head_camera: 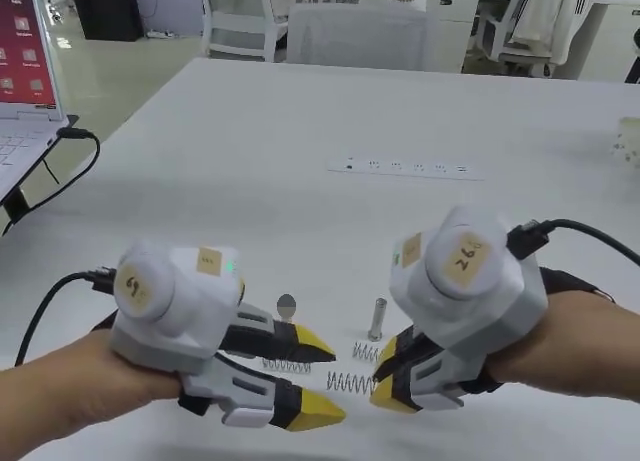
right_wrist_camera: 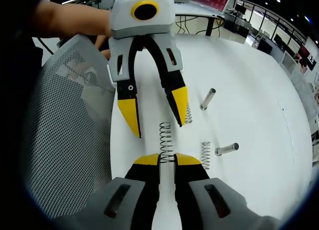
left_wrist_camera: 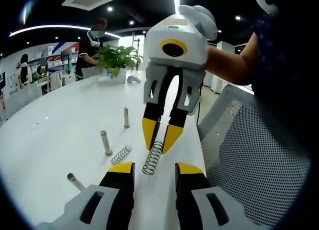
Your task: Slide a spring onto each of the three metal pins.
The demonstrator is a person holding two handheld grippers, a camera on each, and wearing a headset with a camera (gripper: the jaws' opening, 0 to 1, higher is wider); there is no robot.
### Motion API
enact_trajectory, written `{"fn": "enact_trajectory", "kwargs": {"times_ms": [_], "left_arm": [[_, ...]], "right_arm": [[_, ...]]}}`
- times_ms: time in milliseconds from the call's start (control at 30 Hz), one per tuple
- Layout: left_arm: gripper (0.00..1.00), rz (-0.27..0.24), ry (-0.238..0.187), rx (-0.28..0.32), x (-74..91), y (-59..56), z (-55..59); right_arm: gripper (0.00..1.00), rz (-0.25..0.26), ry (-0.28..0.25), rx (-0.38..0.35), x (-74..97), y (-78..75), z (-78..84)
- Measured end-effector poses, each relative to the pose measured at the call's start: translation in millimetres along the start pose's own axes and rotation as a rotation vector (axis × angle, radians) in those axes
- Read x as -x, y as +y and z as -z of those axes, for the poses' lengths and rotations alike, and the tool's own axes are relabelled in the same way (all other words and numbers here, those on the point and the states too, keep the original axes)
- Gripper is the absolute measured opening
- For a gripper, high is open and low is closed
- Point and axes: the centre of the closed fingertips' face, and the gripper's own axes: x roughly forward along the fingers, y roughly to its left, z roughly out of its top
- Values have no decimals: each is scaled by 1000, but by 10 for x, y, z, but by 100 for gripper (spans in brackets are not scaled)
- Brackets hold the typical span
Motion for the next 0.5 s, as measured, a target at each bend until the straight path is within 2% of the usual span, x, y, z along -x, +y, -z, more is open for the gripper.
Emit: {"fn": "enact_trajectory", "kwargs": {"times_ms": [500], "left_arm": [[11, 15, 15, -42, -28, -37, 32]], "right_arm": [[8, -15, -3, 33, -3, 48, -35]]}}
